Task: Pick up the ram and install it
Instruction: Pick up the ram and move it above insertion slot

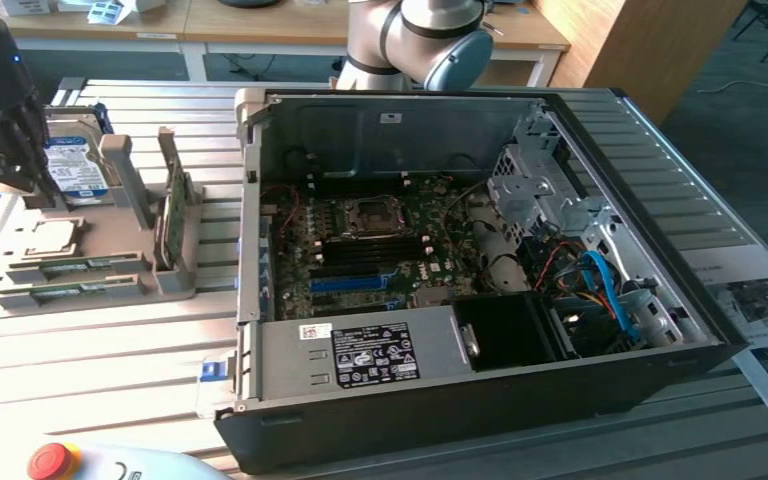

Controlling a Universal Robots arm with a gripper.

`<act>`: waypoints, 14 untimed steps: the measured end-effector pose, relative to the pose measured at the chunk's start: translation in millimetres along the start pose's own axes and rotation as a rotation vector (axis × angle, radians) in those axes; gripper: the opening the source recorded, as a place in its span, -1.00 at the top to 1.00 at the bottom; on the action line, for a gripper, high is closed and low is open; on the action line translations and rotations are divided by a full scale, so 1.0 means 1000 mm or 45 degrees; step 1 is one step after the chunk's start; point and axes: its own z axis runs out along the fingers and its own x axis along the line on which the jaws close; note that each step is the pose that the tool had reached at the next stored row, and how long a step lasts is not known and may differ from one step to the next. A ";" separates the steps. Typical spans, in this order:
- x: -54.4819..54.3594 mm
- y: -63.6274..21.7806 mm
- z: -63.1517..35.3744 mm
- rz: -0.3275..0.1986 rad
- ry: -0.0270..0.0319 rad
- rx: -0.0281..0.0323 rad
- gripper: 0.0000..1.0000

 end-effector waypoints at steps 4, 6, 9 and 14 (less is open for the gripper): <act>0.000 -0.0001 0.0060 0.000 -0.0001 0.0002 0.53; 0.000 -0.0002 0.0127 0.000 -0.0001 0.0001 0.53; 0.001 -0.0003 0.0325 0.000 0.0000 0.0000 0.53; 0.001 -0.0005 0.0417 0.000 0.0000 0.0001 0.53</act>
